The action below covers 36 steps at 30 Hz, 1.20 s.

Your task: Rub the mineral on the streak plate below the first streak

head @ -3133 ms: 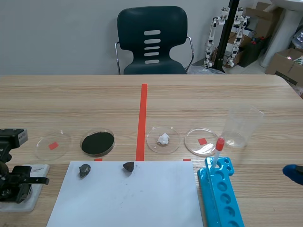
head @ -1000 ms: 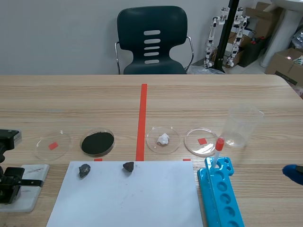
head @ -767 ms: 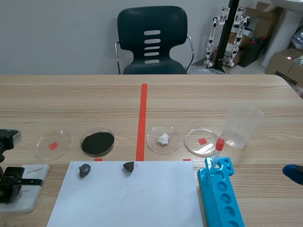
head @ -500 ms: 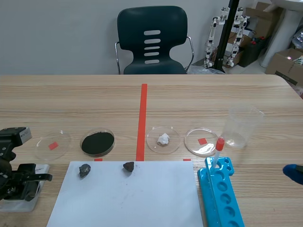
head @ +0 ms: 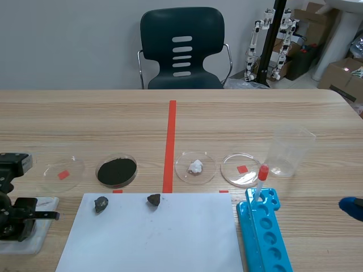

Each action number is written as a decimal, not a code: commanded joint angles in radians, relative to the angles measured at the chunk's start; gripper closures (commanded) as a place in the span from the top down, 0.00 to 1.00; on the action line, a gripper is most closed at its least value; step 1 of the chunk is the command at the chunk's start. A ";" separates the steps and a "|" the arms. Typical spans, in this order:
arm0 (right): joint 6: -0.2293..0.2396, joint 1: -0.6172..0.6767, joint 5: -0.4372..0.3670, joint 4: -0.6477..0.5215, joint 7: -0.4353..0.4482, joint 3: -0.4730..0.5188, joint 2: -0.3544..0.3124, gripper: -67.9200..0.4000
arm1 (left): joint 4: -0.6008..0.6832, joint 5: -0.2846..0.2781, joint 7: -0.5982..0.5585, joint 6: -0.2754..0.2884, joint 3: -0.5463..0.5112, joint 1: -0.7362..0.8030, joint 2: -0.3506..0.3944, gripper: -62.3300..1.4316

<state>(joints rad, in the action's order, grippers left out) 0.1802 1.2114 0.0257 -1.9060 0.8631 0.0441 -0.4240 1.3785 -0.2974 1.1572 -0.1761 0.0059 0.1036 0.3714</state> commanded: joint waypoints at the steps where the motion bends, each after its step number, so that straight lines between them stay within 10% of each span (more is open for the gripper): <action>1: 0.000 -0.001 -0.010 -0.010 0.011 0.002 -0.003 0.92 | -0.010 0.018 0.007 -0.007 -0.007 0.010 0.011 0.11; 8: 0.000 -0.001 -0.010 -0.010 0.011 0.002 -0.003 0.92 | -0.010 0.044 0.011 -0.019 -0.007 0.010 0.011 0.11; 22: 0.000 -0.001 -0.010 -0.010 0.011 0.002 -0.003 0.92 | -0.010 -0.277 -0.016 0.117 -0.007 0.010 0.011 0.11; 27: 0.000 -0.001 -0.010 -0.010 0.011 0.002 -0.003 0.92 | -0.010 -0.258 -0.016 0.115 -0.007 0.010 0.011 0.11; 36: 0.000 -0.001 -0.010 -0.010 0.011 0.002 -0.003 0.92 | -0.010 -0.042 -0.004 0.008 -0.007 0.010 0.012 0.11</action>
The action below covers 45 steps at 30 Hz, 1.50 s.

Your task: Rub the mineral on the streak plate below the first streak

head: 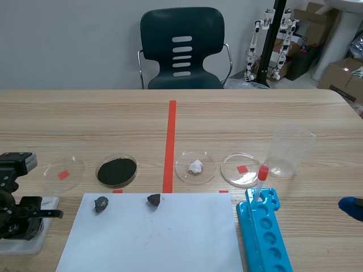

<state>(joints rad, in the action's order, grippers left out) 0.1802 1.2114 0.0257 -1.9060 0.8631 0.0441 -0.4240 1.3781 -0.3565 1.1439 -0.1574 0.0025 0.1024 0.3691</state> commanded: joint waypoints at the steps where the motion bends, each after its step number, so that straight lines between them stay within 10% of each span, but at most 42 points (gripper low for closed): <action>1: 0.000 -0.001 -0.010 -0.010 0.011 0.002 -0.003 0.92 | -0.010 0.034 0.009 -0.016 -0.004 0.011 0.014 0.11; 13: 0.000 -0.001 -0.010 -0.010 0.011 0.002 -0.003 0.92 | 0.018 0.160 -0.049 -0.062 -0.004 0.018 0.015 0.11; 29: 0.000 -0.001 -0.010 -0.010 0.011 0.002 -0.003 0.92 | 0.292 0.159 -0.644 -0.050 -0.043 0.206 0.053 0.11; 45: 0.000 -0.001 -0.010 -0.010 0.011 0.002 -0.003 0.92 | 0.562 0.159 -1.152 0.339 -0.058 0.568 0.069 0.11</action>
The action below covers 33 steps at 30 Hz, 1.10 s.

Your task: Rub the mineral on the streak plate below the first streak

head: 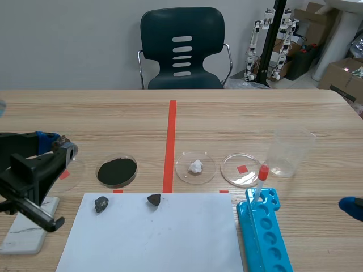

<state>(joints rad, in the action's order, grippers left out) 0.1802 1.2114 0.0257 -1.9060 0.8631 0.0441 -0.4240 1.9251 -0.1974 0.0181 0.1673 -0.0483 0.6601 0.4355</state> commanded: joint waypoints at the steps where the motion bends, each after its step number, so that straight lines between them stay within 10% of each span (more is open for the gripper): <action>1: 0.000 -0.001 -0.010 -0.010 0.011 0.002 -0.003 0.92 | 0.021 0.001 -0.038 0.040 -0.007 0.027 0.002 0.11; 11: 0.000 -0.001 -0.010 -0.010 0.011 0.002 -0.003 0.92 | 0.031 0.001 -0.082 0.220 -0.006 0.138 -0.009 0.11; 33: 0.000 -0.001 -0.010 -0.010 0.011 0.002 -0.003 0.92 | 0.031 0.090 -0.075 0.225 0.048 0.157 -0.108 0.11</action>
